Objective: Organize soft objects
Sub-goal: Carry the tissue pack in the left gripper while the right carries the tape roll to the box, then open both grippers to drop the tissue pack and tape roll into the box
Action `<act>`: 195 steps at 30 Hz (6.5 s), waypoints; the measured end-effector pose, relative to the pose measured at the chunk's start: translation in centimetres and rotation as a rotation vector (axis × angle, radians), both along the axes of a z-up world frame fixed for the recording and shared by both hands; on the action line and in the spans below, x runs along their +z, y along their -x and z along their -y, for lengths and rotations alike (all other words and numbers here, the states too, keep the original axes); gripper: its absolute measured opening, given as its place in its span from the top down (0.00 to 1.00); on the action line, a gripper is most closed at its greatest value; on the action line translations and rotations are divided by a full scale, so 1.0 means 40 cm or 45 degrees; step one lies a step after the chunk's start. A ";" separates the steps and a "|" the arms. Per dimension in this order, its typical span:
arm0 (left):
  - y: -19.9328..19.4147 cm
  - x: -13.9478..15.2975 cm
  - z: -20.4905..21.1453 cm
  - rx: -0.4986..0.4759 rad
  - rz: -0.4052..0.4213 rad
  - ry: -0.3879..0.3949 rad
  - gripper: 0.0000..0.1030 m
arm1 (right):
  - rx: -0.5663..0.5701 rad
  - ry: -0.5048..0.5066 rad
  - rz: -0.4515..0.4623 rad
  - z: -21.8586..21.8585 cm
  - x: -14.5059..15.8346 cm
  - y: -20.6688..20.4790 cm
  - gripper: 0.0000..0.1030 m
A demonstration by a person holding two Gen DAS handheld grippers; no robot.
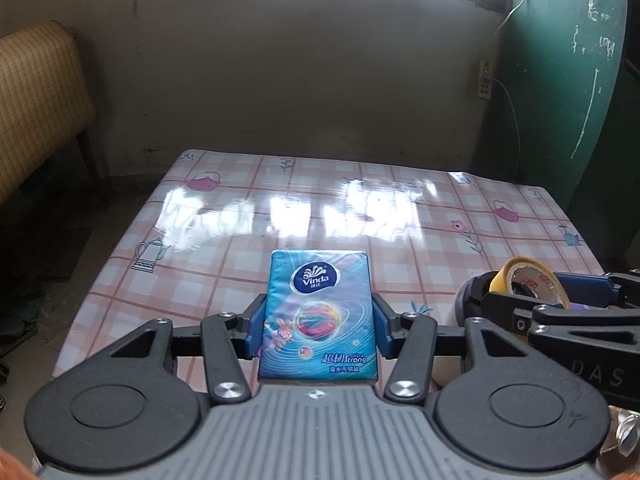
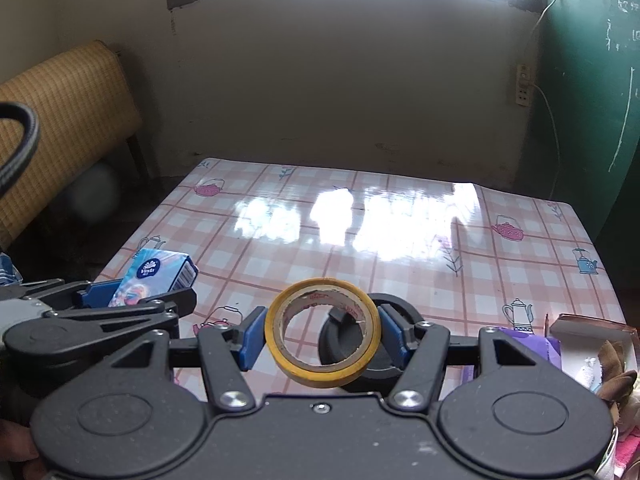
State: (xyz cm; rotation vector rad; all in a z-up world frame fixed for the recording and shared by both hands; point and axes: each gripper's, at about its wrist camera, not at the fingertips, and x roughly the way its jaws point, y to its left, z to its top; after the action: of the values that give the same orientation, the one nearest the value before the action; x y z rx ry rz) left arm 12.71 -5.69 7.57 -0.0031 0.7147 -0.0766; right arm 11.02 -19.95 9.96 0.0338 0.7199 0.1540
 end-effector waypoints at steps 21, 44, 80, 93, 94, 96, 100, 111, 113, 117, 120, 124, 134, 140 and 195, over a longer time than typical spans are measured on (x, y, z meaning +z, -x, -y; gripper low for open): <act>0.000 -0.010 0.102 -0.097 -0.019 0.007 0.48 | -0.079 -0.009 -0.001 0.098 -0.002 0.026 0.31; 0.006 -0.009 0.216 -0.207 -0.022 0.010 0.48 | -0.182 -0.015 0.000 0.220 -0.003 0.049 0.31; -0.025 0.000 0.297 -0.284 -0.025 0.024 0.48 | -0.240 -0.011 -0.018 0.320 -0.013 0.019 0.31; -0.022 -0.005 0.331 -0.305 -0.027 0.033 0.48 | -0.280 -0.003 -0.024 0.346 -0.017 0.025 0.31; -0.023 -0.006 0.332 -0.308 -0.028 0.034 0.48 | -0.282 -0.002 -0.025 0.348 -0.017 0.025 0.31; -0.022 -0.006 0.340 -0.308 -0.029 0.034 0.48 | -0.283 -0.002 -0.026 0.354 -0.017 0.026 0.31; -0.022 -0.008 0.351 -0.313 -0.030 0.038 0.48 | -0.290 -0.002 -0.027 0.369 -0.018 0.029 0.31; -0.015 -0.013 0.386 -0.338 -0.032 0.048 0.48 | -0.323 0.007 -0.036 0.402 -0.022 0.040 0.31; -0.013 -0.014 0.393 -0.340 -0.033 0.049 0.48 | -0.327 0.009 -0.038 0.407 -0.022 0.041 0.31; -0.011 -0.017 0.406 -0.350 -0.037 0.052 0.48 | -0.338 0.012 -0.041 0.419 -0.024 0.046 0.31; -0.008 -0.019 0.417 -0.355 -0.037 0.056 0.48 | -0.347 0.011 -0.042 0.432 -0.026 0.049 0.31; -0.005 -0.022 0.432 -0.367 -0.039 0.060 0.48 | -0.359 0.013 -0.047 0.451 -0.027 0.054 0.31; 0.000 -0.027 0.471 -0.402 -0.044 0.056 0.48 | -0.392 0.013 -0.053 0.494 -0.034 0.068 0.31; 0.005 -0.031 0.500 -0.432 -0.046 0.058 0.48 | -0.420 0.016 -0.060 0.526 -0.036 0.080 0.31; 0.123 -0.110 0.778 -0.886 -0.132 0.122 0.25 | -0.529 -0.023 -0.153 0.801 -0.100 0.131 0.21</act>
State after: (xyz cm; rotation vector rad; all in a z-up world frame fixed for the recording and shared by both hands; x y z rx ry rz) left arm 7.80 -36.83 3.16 0.1519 0.7888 -0.7812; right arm 5.78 -51.98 5.96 0.2099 0.8166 -0.2410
